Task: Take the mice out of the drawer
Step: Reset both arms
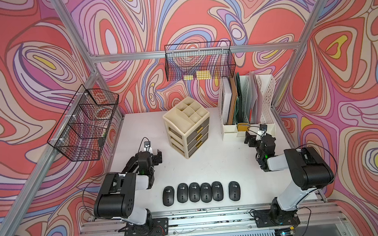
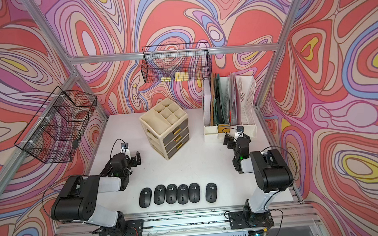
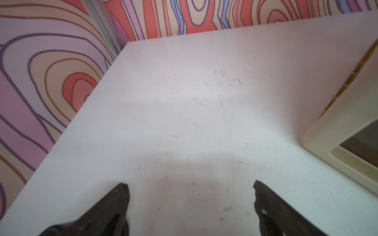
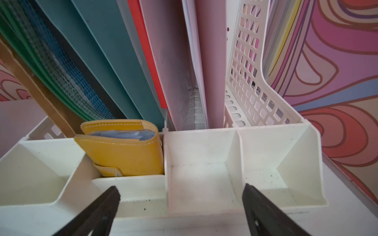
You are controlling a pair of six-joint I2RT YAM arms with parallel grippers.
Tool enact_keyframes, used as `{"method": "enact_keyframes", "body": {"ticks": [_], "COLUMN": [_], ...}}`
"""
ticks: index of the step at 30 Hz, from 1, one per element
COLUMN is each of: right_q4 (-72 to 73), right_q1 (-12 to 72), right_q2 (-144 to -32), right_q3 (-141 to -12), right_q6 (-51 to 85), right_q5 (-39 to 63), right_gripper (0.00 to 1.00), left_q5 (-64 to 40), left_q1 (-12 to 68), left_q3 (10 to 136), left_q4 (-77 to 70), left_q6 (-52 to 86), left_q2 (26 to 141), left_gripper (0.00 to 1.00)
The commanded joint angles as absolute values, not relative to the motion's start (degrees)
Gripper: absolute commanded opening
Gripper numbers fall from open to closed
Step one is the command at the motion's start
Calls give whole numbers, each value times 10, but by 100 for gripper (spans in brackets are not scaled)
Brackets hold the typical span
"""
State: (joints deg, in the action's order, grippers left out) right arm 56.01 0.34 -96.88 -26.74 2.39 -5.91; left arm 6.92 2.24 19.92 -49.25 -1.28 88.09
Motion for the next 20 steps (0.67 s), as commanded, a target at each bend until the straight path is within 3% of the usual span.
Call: {"method": "enact_keyframes", "body": {"ticks": [1, 20], "right_q4": [544, 543], "right_q1": [0, 0], "right_q2": [-972, -972], "right_q3": [-269, -270], "right_q6": [19, 19], "right_q5": [-48, -48], "right_gripper": [98, 98], "left_q5": [44, 43], "left_q1": [10, 10], "left_q3": [221, 216], "left_q4": [-489, -504], "left_q6": [11, 12], "left_q2": [879, 881], "left_gripper": [100, 99]}}
